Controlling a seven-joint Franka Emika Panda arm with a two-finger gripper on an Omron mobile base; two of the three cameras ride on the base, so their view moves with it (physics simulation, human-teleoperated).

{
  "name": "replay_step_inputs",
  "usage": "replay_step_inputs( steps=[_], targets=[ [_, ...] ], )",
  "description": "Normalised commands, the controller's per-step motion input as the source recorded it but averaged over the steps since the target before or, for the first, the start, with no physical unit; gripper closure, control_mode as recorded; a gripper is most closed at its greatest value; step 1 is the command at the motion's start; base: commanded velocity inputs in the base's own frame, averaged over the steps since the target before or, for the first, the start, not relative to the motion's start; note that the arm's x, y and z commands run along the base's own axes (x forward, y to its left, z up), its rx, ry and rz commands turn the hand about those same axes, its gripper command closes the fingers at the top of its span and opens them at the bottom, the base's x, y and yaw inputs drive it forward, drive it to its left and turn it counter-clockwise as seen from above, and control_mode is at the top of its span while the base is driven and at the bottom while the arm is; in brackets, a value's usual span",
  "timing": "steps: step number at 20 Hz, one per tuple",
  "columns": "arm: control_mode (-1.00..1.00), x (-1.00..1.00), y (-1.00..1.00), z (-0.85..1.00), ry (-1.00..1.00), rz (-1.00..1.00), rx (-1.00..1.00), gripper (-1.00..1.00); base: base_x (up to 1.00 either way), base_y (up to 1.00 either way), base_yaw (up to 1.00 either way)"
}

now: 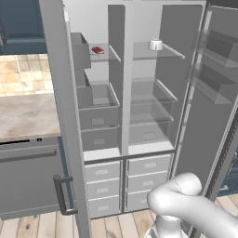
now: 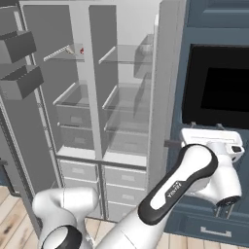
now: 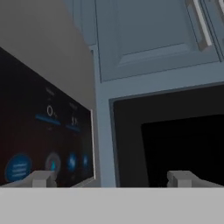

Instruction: There's a fish in the fridge that needs to be moved to the freezer for freezing. Pick up the fish from the fridge, place it on any shelf in the freezer, and close the fridge and freezer doors when done.

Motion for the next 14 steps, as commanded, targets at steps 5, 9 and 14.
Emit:
replay_step_inputs(
  steps=[5,9,14],
  targets=[
    [-1.0,0.48,0.0,-0.14,-0.05,0.0,0.0,-1.0,0.0,0.0,0.0],
    [-1.0,0.17,0.25,-0.16,-0.13,0.0,-0.01,-1.0,0.0,0.0,0.0],
    [-1.0,0.04,0.94,-0.25,-0.21,0.0,-0.11,-1.0,0.0,0.0,0.0]
  ],
)
